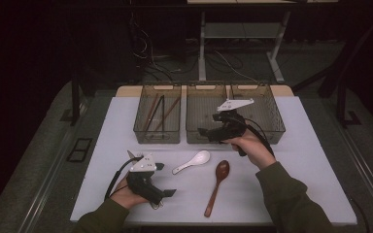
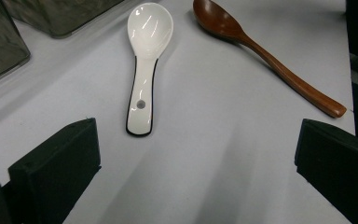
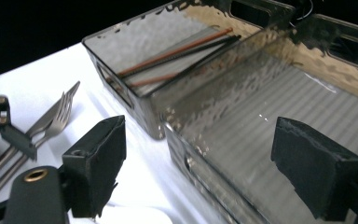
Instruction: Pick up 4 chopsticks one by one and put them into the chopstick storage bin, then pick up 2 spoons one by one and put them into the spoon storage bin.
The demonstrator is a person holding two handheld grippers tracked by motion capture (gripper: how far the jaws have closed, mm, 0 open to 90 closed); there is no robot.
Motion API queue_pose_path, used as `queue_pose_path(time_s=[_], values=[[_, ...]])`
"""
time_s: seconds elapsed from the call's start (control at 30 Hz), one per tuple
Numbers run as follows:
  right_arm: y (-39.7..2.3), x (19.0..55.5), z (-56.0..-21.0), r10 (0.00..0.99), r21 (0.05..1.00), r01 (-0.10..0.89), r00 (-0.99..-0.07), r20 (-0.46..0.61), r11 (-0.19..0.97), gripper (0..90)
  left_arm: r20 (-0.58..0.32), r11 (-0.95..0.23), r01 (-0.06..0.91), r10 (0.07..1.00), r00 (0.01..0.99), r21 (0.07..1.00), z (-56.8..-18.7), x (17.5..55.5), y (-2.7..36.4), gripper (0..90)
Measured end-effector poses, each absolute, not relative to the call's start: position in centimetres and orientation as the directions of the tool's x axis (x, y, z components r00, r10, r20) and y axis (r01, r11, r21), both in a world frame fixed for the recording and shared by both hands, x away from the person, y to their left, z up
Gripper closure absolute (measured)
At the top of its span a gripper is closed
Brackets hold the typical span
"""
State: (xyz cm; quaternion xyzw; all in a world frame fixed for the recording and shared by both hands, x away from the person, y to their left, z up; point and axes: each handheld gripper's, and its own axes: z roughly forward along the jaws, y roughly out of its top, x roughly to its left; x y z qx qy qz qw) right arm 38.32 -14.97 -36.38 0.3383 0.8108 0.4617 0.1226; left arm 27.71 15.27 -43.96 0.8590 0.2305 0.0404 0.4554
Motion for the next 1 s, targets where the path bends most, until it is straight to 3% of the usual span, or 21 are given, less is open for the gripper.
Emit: queue_pose_path(time_s=[0.7,0.93,1.0], values=[[-22.3,33.4,-39.2,0.701,0.819,0.477,-0.7,0.135,0.318,17.7,-0.132,-0.478,0.355,0.438,0.889,0.803,-43.9,27.7,15.4,0.0],[-23.8,31.5,-40.0,0.637,0.802,0.495,-0.746,0.193,0.336,18.2,-0.138,-0.474,0.361,0.441,0.887,0.803,-43.9,27.6,15.4,0.0],[-23.8,31.0,-40.2,0.628,0.793,0.497,-0.754,0.193,0.353,22.2,-0.138,-0.474,0.362,0.443,0.886,0.802,-43.9,27.7,15.4,0.0]])
